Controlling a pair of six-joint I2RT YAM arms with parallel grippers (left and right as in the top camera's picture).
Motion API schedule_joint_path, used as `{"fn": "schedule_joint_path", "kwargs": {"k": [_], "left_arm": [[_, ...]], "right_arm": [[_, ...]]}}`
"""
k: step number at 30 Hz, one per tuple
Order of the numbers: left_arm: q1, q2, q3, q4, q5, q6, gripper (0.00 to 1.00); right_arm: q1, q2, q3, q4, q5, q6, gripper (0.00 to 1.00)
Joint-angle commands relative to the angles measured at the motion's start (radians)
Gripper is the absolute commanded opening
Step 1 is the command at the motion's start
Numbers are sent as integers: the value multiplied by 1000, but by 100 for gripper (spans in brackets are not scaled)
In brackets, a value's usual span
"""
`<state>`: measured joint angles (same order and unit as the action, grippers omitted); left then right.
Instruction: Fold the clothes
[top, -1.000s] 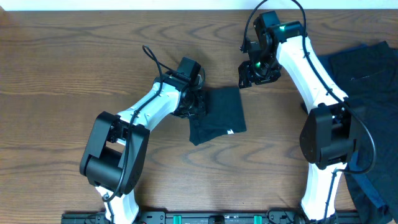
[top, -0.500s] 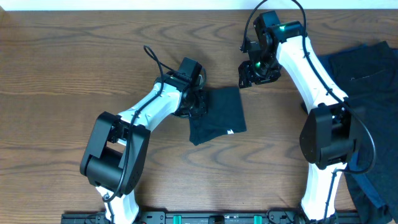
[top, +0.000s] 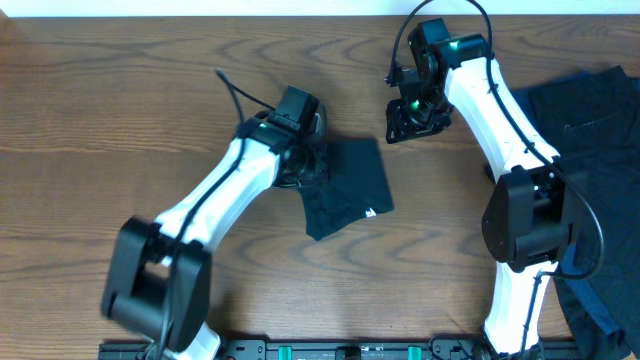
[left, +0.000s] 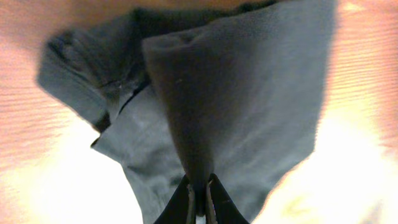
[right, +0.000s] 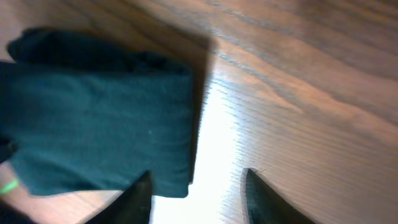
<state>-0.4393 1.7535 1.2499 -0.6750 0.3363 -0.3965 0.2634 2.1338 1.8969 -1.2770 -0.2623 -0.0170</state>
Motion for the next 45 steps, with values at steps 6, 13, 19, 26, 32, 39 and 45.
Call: {"fn": "schedule_joint_path", "kwargs": {"k": [6, 13, 19, 26, 32, 39, 45], "left_arm": [[3, 9, -7, -50, -69, -9, 6], [3, 90, -18, -50, -126, -9, 6], [3, 116, -19, -54, -179, -9, 6], [3, 127, -43, -45, -218, -10, 6], [3, 131, -51, -35, -218, -10, 7], [3, 138, -51, -34, -218, -10, 13], [3, 139, -51, -34, -218, -10, 22]], "right_arm": [[-2, 0, 16, 9, -174, -22, 1], [8, 0, -26, 46, -228, -23, 1], [27, 0, -129, 156, -285, -23, 1], [32, 0, -255, 359, -398, -13, 1], [32, 0, -304, 451, -451, 23, 1], [32, 0, -387, 549, -449, 95, 1], [32, 0, -498, 724, -405, 195, 1]]}}
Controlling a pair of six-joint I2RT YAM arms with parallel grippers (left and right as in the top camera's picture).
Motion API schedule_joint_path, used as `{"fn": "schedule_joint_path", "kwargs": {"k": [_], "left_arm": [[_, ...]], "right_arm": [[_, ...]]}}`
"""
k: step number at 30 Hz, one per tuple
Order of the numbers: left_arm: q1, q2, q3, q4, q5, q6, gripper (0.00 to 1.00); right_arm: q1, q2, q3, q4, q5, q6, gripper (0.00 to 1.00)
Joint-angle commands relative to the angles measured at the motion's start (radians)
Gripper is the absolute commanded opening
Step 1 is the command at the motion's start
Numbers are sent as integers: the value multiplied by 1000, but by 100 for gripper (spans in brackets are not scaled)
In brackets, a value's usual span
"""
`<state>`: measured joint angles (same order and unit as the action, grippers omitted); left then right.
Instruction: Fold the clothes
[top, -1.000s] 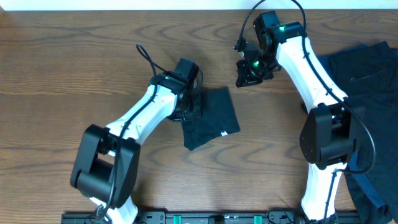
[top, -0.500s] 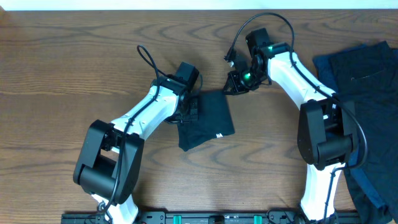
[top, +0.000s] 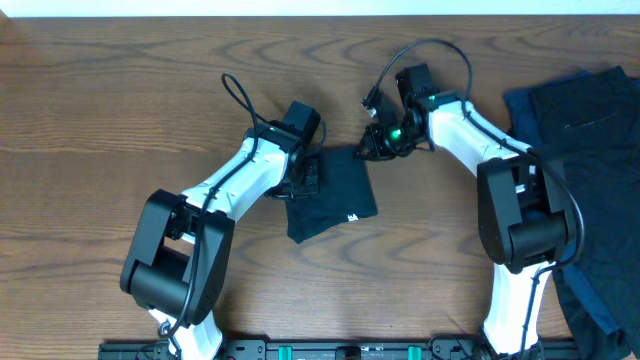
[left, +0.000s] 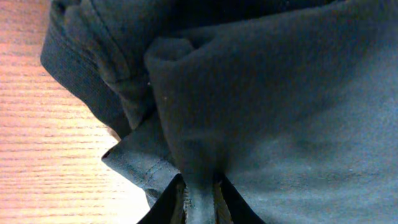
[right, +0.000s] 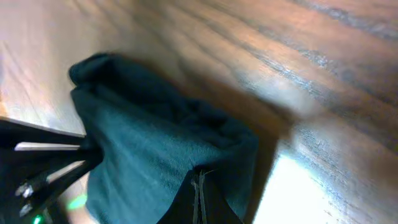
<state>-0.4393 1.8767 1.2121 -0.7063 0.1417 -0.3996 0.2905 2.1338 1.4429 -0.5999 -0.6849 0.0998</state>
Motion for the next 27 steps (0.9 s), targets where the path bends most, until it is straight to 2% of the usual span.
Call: {"fn": "schedule_joint_path", "kwargs": {"k": [1, 6, 12, 19, 23, 25, 27], "left_arm": [[3, 16, -13, -3, -23, -6, 23], [3, 16, -13, -4, -23, -6, 34], [3, 14, -1, -23, -23, -4, 34], [4, -47, 174, -167, -63, 60, 36], [4, -72, 224, -167, -75, 74, 56], [4, -69, 221, -164, -75, 74, 57], [4, -56, 211, -161, -75, 74, 56]], "right_arm": [[5, 0, -63, 79, 42, 109, 1], [3, 0, -116, 152, 68, 177, 2], [0, 0, -114, 170, 34, 173, 4], [-25, 0, -39, 195, -164, 173, 16], [-29, 0, 21, 133, -298, 173, 19], [-28, 0, 33, 72, -346, 173, 18], [-27, 0, 34, -34, -369, 157, 11]]}}
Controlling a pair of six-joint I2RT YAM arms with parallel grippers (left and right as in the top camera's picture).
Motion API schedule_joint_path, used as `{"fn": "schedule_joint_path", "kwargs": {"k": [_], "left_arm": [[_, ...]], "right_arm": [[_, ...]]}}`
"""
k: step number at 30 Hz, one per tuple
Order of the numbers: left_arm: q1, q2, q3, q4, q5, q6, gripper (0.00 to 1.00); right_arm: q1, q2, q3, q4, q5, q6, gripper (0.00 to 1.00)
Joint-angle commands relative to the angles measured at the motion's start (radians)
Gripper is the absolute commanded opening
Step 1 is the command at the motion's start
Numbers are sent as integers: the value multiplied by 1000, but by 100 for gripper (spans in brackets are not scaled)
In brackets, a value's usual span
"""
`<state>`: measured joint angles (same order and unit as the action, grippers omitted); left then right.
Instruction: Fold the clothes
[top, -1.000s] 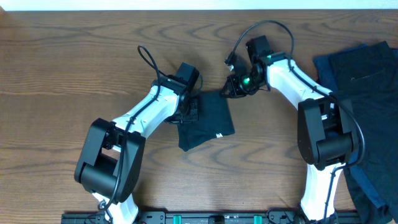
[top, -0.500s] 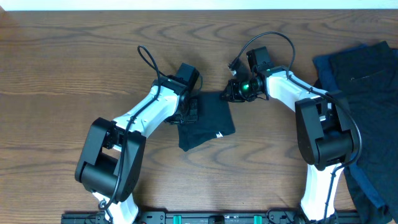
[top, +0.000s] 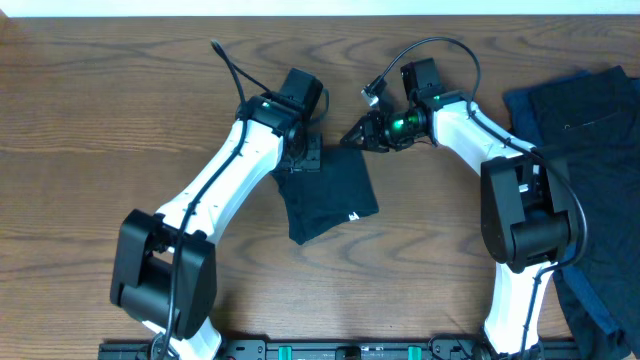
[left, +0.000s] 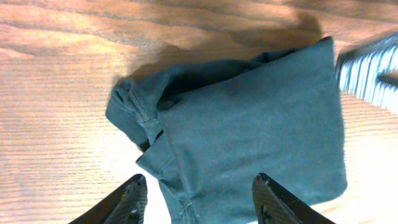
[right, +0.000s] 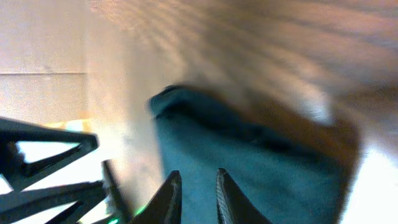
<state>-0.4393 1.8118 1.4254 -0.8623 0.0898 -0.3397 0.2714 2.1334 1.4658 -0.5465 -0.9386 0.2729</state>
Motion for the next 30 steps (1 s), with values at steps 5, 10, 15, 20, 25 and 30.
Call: {"fn": "schedule_joint_path", "kwargs": {"k": [5, 10, 15, 20, 25, 30], "left_arm": [[9, 71, -6, 31, -23, 45, 46], [21, 138, -6, 95, -23, 55, 43], [33, 219, -6, 132, -23, 55, 43], [37, 282, -6, 140, -23, 55, 42], [37, 285, -6, 146, -23, 55, 38], [37, 285, -6, 146, -24, 55, 38]], "right_arm": [[-7, 0, 10, -369, 7, -145, 1], [9, 0, 10, -484, 100, -186, 1], [45, 0, 9, -478, 184, -185, 1], [80, 0, 1, -472, 270, -163, 1], [97, 0, -54, -432, 311, -130, 1], [91, 1, -131, -372, 336, -84, 1]]}}
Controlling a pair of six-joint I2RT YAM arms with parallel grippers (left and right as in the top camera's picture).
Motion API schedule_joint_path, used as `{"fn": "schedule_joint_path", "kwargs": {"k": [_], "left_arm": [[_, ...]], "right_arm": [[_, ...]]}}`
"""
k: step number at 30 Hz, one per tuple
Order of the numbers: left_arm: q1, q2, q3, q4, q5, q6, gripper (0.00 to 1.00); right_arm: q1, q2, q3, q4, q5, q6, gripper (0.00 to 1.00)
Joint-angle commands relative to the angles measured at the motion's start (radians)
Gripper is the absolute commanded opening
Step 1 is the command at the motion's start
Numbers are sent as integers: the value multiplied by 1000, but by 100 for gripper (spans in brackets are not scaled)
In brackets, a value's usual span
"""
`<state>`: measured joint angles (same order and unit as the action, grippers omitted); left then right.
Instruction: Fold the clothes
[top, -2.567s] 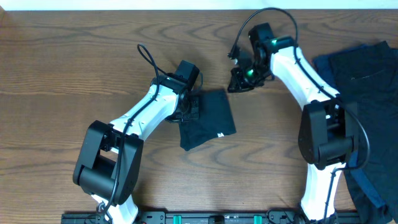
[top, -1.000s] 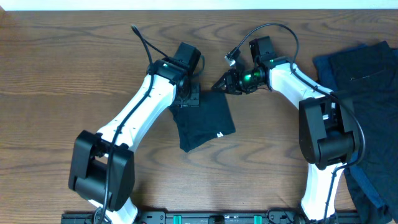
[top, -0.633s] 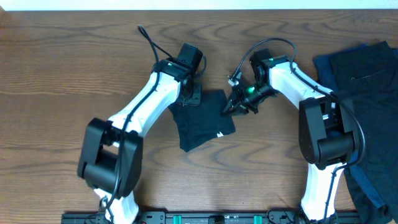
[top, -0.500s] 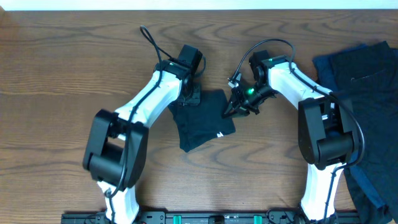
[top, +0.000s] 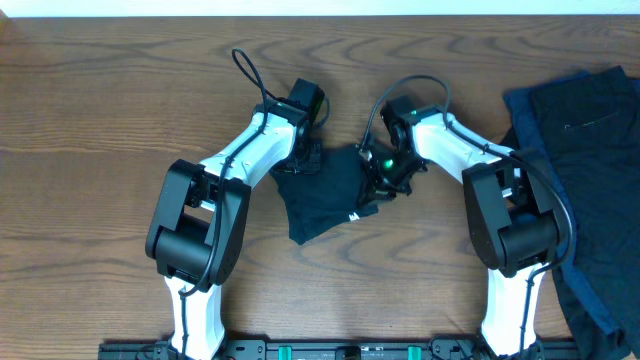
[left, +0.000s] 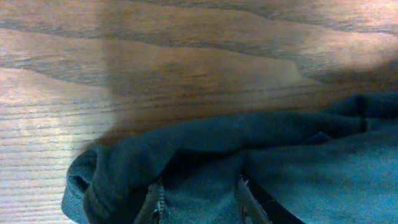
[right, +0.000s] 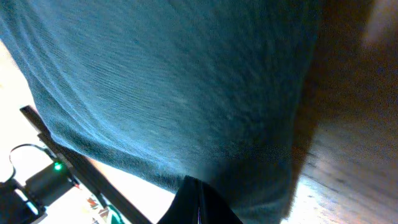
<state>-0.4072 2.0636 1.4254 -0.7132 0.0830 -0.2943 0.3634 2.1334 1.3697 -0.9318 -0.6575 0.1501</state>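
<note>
A small dark folded garment (top: 325, 195) lies on the wooden table, with a white tag near its lower right corner. My left gripper (top: 305, 155) is at its upper left corner. In the left wrist view the left gripper (left: 200, 202) stands open, its fingertips (left: 155, 200) resting on the bunched cloth (left: 298, 174). My right gripper (top: 383, 183) is at the garment's right edge. The right wrist view shows the right gripper (right: 198, 199) shut and lying against smooth cloth (right: 155, 81), with no fold raised between the fingers.
A heap of dark clothes (top: 590, 130) covers the table's right side and hangs toward the front edge. Bare wood (top: 100, 120) stretches left of the arms. Both arms reach in toward the middle, with cables looping above them.
My left gripper was open above the garment and is now lower, fingertips on its upper left folds. My right gripper has moved from the top right corner to the right edge and shut.
At first my left gripper was shut on a pinch of the garment while the right stood open behind it. Then the right was shut at the top right corner. After that the left had let go. Now both rest on the folded garment.
</note>
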Motion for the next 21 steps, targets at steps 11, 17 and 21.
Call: {"fn": "schedule_joint_path", "kwargs": {"k": [11, 17, 21], "left_arm": [[14, -85, 41, -31, -17, 13, 38], [27, -263, 45, -92, -17, 14, 66], [29, -324, 45, -136, -16, 17, 40]], "right_arm": [[-23, -2, 95, -39, 27, 43, 9], [-68, -2, 321, -164, -3, 27, 28], [-113, -2, 446, -235, 60, 24, 34]]}}
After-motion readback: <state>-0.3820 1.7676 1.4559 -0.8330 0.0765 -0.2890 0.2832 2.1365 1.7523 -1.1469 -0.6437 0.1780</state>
